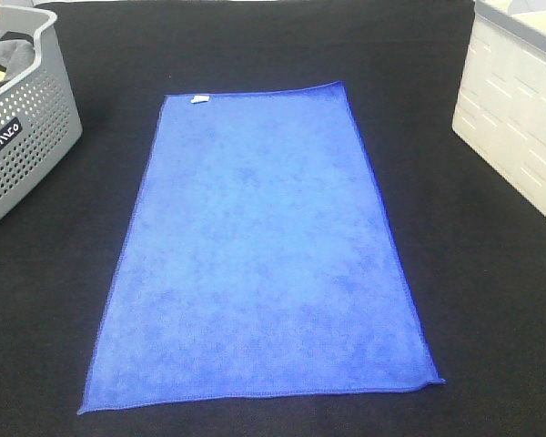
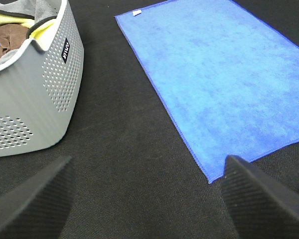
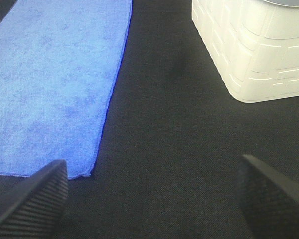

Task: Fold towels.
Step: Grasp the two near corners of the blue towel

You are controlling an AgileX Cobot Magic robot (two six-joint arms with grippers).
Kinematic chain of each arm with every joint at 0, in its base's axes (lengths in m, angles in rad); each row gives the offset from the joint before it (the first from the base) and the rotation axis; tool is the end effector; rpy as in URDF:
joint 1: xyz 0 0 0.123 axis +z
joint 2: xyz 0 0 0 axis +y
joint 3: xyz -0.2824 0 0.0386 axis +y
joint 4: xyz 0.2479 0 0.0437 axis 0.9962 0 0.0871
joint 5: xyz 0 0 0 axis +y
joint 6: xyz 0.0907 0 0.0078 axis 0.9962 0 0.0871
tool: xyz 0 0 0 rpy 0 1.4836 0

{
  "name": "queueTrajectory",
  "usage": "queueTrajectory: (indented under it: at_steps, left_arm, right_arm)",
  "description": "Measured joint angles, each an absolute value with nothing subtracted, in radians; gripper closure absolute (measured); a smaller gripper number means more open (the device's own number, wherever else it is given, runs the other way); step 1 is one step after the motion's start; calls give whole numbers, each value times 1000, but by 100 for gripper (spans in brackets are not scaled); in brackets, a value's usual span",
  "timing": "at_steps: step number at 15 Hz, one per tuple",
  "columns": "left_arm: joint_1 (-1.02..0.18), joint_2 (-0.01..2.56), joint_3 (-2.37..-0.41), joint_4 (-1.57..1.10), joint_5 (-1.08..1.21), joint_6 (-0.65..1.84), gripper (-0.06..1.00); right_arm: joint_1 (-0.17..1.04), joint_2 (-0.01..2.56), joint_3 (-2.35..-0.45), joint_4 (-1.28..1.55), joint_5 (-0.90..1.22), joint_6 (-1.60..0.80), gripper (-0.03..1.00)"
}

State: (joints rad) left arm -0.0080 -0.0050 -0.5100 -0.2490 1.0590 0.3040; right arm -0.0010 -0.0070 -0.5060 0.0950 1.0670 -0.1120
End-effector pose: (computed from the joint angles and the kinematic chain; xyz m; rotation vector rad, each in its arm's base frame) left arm -0.0083 -0.0195 0.2821 0.3247 1.9782 -0.1079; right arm -0.0071 0.0076 0.2786 -0.1183 2.0308 0.0425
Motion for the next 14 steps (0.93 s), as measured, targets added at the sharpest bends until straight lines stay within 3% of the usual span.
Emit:
queueTrajectory:
  at_steps: [14]
  left_arm:
    - [-8,-5,-510,-249,1059,304,18]
  right_arm:
    - [-1,-7,-506,95,1067,-112,12]
